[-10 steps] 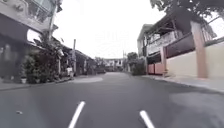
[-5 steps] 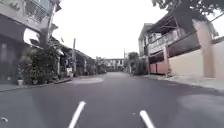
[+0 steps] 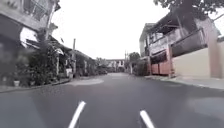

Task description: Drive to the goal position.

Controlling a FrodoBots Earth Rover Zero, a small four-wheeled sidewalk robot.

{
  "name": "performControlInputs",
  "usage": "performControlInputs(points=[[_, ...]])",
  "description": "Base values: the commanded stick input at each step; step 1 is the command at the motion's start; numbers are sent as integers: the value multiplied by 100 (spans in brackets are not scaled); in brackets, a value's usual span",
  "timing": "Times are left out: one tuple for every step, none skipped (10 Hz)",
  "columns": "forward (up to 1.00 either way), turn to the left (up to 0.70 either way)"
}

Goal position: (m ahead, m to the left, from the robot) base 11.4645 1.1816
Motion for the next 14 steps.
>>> performControlInputs(points=[[70, -10], [70, 0], [70, 0], [70, 0], [70, 0], [70, 0], [70, 0], [70, 0], [70, 0], [70, 0], [70, 0], [70, 0], [70, 0], [70, 0]])
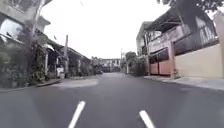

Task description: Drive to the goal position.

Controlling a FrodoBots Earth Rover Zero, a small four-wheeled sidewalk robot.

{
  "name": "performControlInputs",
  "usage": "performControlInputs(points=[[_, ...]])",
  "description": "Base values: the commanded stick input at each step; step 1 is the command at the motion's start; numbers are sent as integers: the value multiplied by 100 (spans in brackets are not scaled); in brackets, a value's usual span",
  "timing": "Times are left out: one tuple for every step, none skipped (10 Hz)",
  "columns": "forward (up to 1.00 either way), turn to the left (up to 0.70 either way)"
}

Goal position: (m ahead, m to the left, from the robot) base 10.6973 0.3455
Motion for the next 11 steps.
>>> performControlInputs(points=[[70, 0], [70, 0], [70, 0], [70, 0], [70, -6], [70, -17], [70, -34], [70, -35], [70, -35], [70, -21], [70, 0]])
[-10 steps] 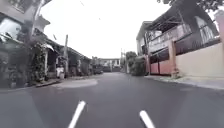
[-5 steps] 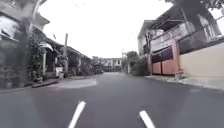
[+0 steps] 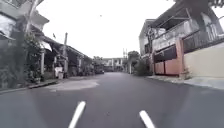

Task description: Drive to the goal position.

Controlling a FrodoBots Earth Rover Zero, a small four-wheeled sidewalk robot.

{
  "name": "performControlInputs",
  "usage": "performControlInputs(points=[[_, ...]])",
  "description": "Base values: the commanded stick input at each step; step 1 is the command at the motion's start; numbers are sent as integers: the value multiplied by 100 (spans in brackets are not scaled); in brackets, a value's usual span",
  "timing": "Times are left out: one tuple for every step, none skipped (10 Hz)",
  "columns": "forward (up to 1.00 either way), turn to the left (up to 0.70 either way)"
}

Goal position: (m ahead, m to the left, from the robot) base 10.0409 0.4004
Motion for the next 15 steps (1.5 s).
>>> performControlInputs(points=[[70, 0], [70, 0], [70, 0], [70, 0], [70, 0], [70, 0], [70, 0], [70, 0], [70, 0], [70, 0], [70, 0], [70, 0], [70, 0], [70, 0], [70, 0]])
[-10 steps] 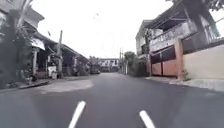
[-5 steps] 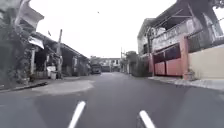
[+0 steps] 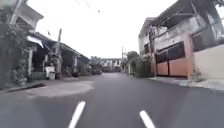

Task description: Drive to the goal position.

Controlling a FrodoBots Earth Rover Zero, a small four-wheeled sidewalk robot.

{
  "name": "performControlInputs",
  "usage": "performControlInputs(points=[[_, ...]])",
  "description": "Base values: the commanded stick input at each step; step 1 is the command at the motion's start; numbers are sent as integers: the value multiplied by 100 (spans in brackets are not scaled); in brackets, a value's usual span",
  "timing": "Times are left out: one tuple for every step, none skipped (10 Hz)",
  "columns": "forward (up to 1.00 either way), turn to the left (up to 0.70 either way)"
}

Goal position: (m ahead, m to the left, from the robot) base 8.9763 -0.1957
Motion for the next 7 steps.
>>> performControlInputs(points=[[70, 0], [70, 0], [70, 0], [70, 0], [70, 0], [70, 0], [70, 0]])
